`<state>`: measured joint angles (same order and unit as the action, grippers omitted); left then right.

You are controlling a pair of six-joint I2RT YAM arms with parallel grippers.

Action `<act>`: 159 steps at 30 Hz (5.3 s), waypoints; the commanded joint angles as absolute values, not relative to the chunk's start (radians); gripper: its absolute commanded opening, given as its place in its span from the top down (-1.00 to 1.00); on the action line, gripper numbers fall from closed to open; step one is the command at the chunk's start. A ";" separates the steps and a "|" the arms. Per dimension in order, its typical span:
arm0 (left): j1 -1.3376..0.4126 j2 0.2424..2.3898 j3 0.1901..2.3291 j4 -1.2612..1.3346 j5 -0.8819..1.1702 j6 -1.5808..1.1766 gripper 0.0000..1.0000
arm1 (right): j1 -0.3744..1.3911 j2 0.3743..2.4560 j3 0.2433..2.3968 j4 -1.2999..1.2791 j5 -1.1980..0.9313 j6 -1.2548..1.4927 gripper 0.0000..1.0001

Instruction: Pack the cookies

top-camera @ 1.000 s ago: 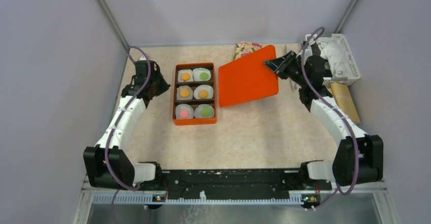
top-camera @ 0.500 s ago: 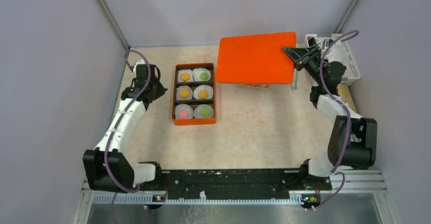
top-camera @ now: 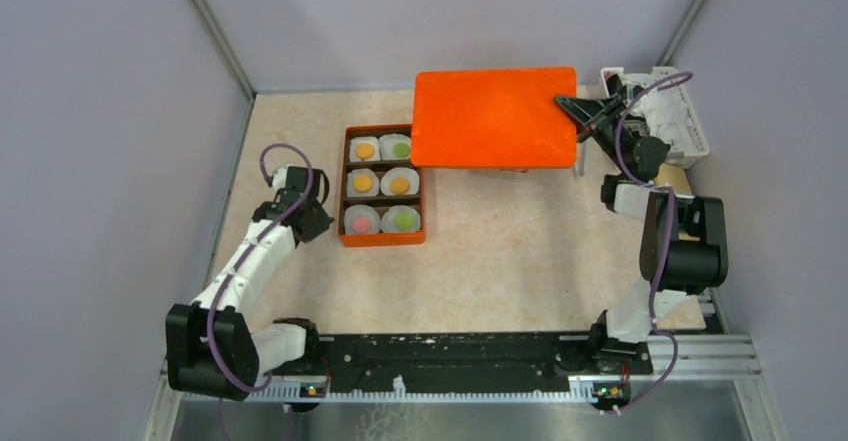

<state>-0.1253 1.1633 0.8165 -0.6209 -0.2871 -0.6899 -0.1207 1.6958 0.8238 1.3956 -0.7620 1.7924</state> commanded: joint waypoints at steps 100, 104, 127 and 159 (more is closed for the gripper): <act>-0.751 1.992 1.344 -0.018 0.090 -0.644 1.00 | -0.268 1.762 1.022 1.716 -0.738 2.017 1.00; -0.770 2.077 1.411 0.034 0.194 -0.641 1.00 | -0.271 1.767 1.026 1.719 -0.737 2.020 1.00; -0.825 1.714 1.205 0.059 0.250 -0.411 1.00 | -0.278 1.793 1.061 1.721 -0.729 2.026 1.00; -0.455 2.012 1.553 -0.552 -0.532 -0.420 1.00 | -0.282 1.781 1.041 1.723 -0.717 2.020 1.00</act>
